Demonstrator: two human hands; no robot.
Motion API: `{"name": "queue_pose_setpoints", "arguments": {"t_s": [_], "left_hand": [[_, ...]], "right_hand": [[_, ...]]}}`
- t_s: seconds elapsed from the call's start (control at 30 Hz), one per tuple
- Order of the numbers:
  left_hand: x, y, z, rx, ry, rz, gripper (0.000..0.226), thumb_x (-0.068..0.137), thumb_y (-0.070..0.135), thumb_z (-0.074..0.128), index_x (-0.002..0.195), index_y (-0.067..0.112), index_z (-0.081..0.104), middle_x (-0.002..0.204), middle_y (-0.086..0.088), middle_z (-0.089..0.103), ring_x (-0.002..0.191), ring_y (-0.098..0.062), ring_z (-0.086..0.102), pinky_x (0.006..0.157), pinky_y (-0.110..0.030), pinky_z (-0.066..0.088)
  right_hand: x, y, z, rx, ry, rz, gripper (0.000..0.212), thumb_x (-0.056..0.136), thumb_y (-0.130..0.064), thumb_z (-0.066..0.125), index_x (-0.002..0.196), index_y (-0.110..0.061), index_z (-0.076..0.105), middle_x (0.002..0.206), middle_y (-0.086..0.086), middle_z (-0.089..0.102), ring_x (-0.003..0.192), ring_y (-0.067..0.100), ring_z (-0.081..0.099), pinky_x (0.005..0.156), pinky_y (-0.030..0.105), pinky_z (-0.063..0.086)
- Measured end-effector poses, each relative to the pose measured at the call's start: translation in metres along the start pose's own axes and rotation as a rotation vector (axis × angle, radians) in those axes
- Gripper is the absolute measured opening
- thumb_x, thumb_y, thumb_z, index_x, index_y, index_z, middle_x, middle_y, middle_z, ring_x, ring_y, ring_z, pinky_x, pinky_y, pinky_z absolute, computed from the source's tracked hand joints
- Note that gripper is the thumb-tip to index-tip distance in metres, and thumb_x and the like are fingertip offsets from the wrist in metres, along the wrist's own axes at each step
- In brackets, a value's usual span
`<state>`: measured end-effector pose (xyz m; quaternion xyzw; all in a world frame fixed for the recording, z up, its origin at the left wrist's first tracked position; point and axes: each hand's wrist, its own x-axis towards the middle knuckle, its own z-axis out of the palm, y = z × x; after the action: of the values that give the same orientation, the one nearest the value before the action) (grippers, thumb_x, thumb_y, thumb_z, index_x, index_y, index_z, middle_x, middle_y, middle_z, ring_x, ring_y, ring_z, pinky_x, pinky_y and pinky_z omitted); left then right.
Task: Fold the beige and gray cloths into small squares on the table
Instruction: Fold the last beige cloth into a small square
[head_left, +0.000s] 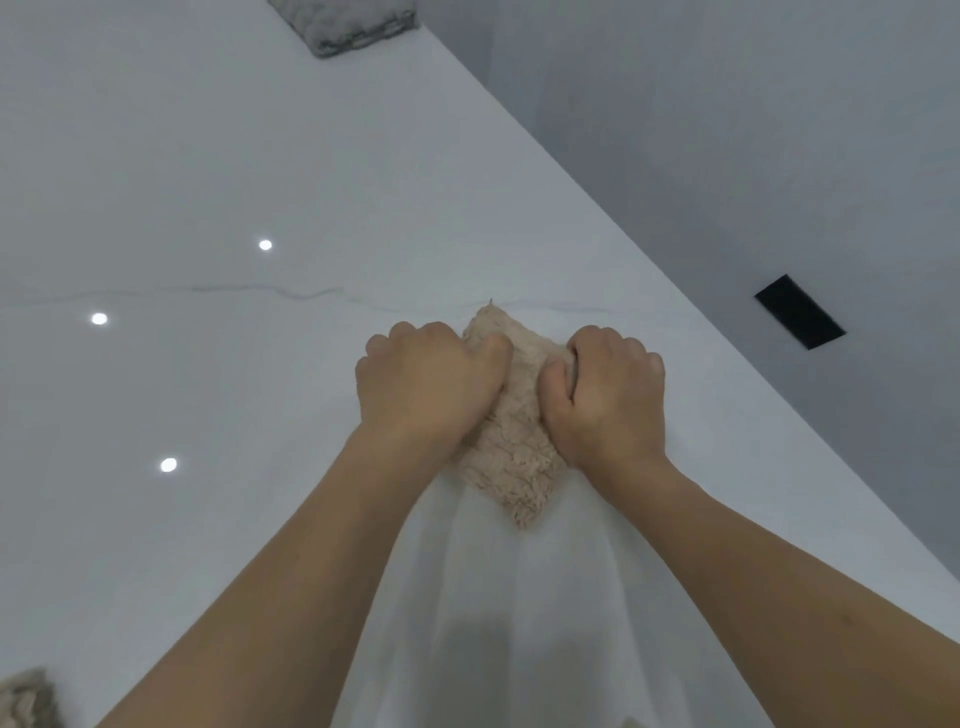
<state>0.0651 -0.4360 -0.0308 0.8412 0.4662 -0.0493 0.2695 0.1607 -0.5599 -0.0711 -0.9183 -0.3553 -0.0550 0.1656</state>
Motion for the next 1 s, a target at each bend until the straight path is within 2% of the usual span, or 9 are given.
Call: {"name": "queue_pose_setpoints", "arguments": {"t_s": [0.17,0.27,0.33,0.53,0.67,0.73,0.8,0.87,1.0], "left_hand": [[0.002,0.004,-0.007,-0.210,-0.104,-0.029,0.047,0.089,0.063,0.041,0.076,0.018,0.046,0.073,0.001,0.051,0.066,-0.018,0.050,0.056,-0.031,0.032],[-0.002,0.005,-0.015,-0.334,-0.285,-0.114,0.062,0.085,0.071,0.047,0.096,0.012,0.064,0.087,-0.003,0.068,0.076,-0.021,0.066,0.066,-0.034,0.052],[-0.012,0.007,-0.017,-0.513,-0.376,-0.140,0.051,0.089,0.061,0.054,0.099,0.014,0.070,0.088,-0.006,0.075,0.078,-0.026,0.073,0.076,-0.043,0.060],[-0.034,0.026,-0.015,-1.062,-0.276,-0.013,0.025,0.100,0.038,0.052,0.111,0.019,0.063,0.102,-0.005,0.075,0.097,-0.026,0.072,0.087,-0.046,0.057],[-0.034,0.063,-0.014,-1.240,-0.196,0.101,0.026,0.103,0.034,0.048,0.118,0.014,0.055,0.113,-0.011,0.069,0.102,-0.025,0.070,0.085,-0.045,0.058],[-0.030,0.083,-0.013,-1.273,-0.146,0.127,0.022,0.103,0.035,0.047,0.114,0.016,0.053,0.109,-0.010,0.067,0.097,-0.023,0.069,0.085,-0.049,0.059],[-0.024,0.099,-0.008,-1.295,-0.081,0.105,0.022,0.103,0.037,0.046,0.109,0.017,0.052,0.102,-0.007,0.064,0.091,-0.022,0.067,0.085,-0.052,0.057],[-0.016,0.109,-0.001,-1.311,-0.009,0.059,0.028,0.102,0.042,0.044,0.107,0.015,0.052,0.102,-0.004,0.064,0.093,-0.021,0.068,0.085,-0.052,0.058],[0.012,0.108,0.016,-1.036,0.249,0.012,0.037,0.102,0.048,0.032,0.103,0.017,0.052,0.095,0.002,0.063,0.087,-0.014,0.065,0.074,-0.038,0.055]], "right_hand": [[0.003,0.004,0.000,0.085,0.005,-0.083,0.030,0.085,-0.038,0.039,0.065,-0.015,0.039,0.068,0.000,0.042,0.063,0.024,0.040,0.063,0.038,0.035],[0.004,0.005,-0.004,0.252,-0.022,-0.095,0.033,0.084,-0.042,0.036,0.065,-0.015,0.037,0.058,-0.002,0.040,0.059,0.023,0.040,0.063,0.038,0.036],[0.002,0.009,-0.007,0.425,-0.045,-0.051,0.030,0.085,-0.043,0.040,0.072,-0.016,0.044,0.058,-0.003,0.046,0.059,0.022,0.044,0.065,0.037,0.039],[0.010,0.022,-0.042,1.245,-0.228,0.429,0.018,0.089,-0.031,0.054,0.093,-0.015,0.059,0.069,-0.004,0.049,0.067,0.012,0.048,0.064,0.027,0.043],[0.040,0.048,-0.066,1.771,-0.627,0.832,0.055,0.092,-0.048,0.053,0.138,-0.021,0.041,0.114,0.011,0.067,0.098,0.028,0.070,0.086,0.050,0.054],[0.050,0.058,-0.071,1.676,-0.792,0.862,0.071,0.094,-0.056,0.046,0.149,-0.019,0.023,0.118,0.017,0.066,0.096,0.031,0.070,0.087,0.054,0.053],[0.063,0.063,-0.070,1.566,-0.802,0.803,0.059,0.099,-0.047,0.044,0.139,-0.005,0.034,0.106,0.016,0.070,0.081,0.026,0.072,0.079,0.048,0.057],[0.085,0.066,-0.068,1.538,-0.686,0.729,0.035,0.101,-0.026,0.047,0.134,-0.018,0.038,0.114,0.014,0.067,0.080,0.021,0.073,0.069,0.042,0.059],[0.132,0.065,-0.061,1.091,-0.416,0.443,0.045,0.100,-0.013,0.044,0.139,-0.033,0.041,0.097,0.001,0.064,0.067,0.017,0.062,0.061,0.030,0.055]]}}
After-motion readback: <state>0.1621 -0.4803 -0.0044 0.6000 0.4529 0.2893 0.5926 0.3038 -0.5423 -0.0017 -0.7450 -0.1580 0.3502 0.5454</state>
